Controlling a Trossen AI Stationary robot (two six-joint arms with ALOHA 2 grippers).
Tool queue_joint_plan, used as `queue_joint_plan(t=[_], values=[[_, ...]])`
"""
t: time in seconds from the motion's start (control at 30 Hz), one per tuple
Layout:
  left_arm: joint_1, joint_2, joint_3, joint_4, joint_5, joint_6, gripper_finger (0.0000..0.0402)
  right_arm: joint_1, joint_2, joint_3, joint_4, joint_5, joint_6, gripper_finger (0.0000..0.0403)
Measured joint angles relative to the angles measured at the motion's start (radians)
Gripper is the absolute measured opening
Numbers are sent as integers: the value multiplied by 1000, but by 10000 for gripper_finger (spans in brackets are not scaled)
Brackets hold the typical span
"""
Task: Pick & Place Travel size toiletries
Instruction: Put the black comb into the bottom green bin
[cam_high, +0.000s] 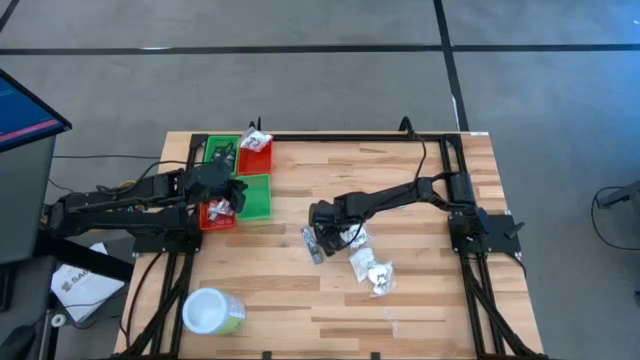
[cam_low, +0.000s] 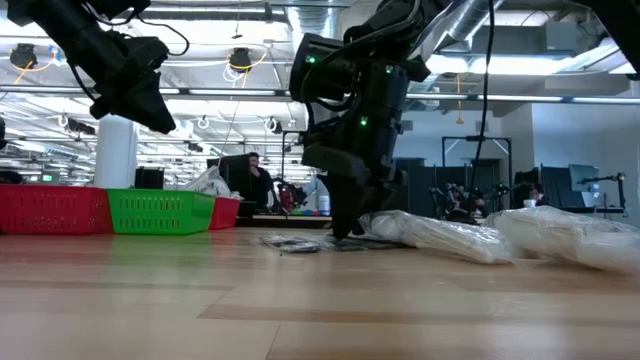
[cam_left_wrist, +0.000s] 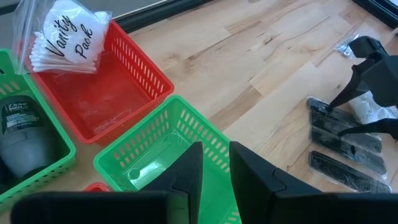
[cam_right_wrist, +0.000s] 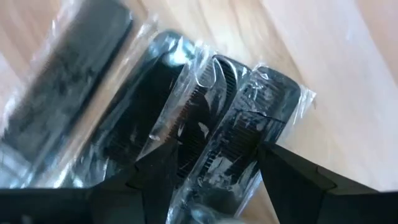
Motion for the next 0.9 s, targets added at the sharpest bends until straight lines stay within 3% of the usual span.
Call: queue_joint_plan(t=[0.3, 0.7, 0.9], values=[[0, 0, 0, 0, 0, 0, 72, -8, 21, 0, -25, 6, 28, 185], [0, 0, 0, 0, -1, 0, 72, -9, 22, -3, -32, 2, -1, 9], [0, 0, 0, 0, -2, 0, 72, -10, -7, -6, -31, -2, -15, 5]])
